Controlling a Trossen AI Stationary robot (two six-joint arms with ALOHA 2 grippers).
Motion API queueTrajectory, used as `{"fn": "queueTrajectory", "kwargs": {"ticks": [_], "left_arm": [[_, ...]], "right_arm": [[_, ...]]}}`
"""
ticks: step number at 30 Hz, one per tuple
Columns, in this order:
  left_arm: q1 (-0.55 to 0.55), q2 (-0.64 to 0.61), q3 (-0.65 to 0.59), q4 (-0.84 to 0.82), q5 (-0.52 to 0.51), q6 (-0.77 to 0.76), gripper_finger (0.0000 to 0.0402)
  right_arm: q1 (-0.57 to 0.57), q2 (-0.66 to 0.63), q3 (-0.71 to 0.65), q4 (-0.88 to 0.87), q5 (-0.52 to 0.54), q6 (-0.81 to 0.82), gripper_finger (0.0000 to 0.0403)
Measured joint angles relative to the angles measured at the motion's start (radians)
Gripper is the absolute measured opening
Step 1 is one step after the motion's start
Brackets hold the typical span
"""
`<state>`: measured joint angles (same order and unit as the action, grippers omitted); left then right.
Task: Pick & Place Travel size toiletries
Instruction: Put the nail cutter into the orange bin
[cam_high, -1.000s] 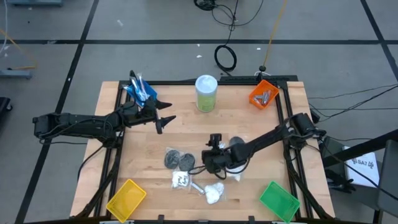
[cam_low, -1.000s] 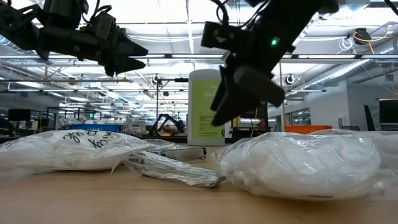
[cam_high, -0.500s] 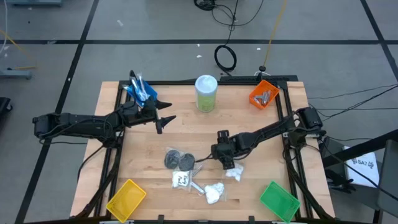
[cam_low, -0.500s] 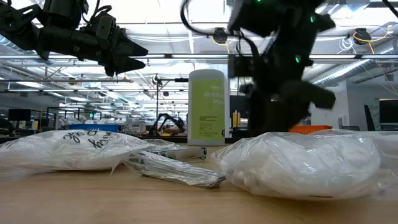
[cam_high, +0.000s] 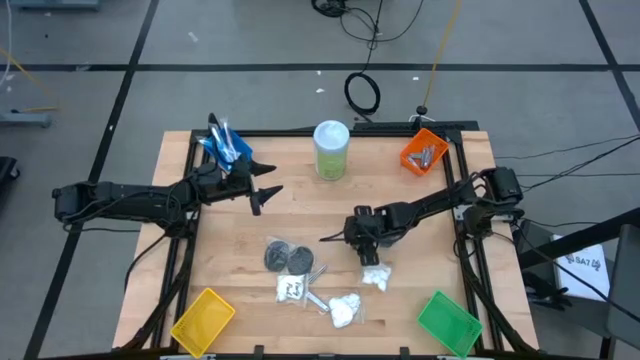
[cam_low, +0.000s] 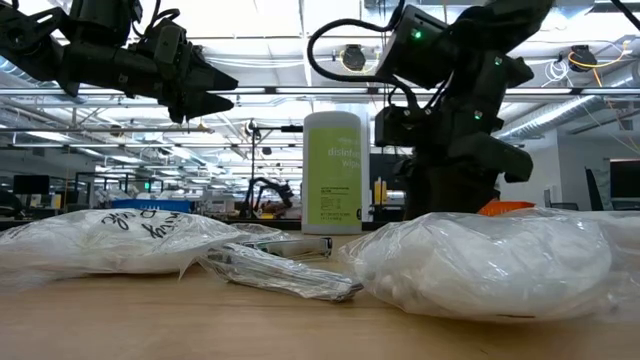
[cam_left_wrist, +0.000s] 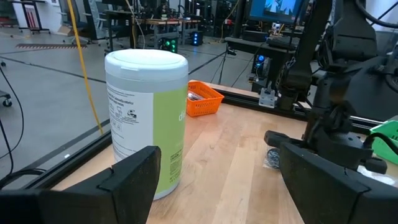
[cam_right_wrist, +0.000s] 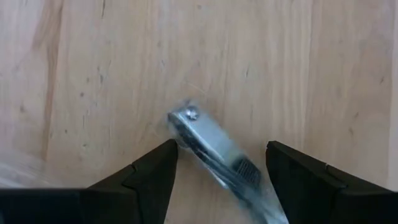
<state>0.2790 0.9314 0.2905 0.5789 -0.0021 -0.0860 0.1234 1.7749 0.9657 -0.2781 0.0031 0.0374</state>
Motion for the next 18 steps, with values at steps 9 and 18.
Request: {"fn": "queueTrajectory", "kwargs": {"ticks": [9, 18], "left_arm": [[0.0, 0.0, 0.0, 0.0, 0.0, 0.0, 0.0321], [0.0, 0.0, 0.0, 0.0, 0.0, 0.0, 0.0321]], "right_arm": [[0.011, -0.063, -0.006, 0.002, -0.023, -0.028, 0.0238], [-0.006, -0.066, -0.006, -0.08, 0.017, -0.119, 0.0238]]}}
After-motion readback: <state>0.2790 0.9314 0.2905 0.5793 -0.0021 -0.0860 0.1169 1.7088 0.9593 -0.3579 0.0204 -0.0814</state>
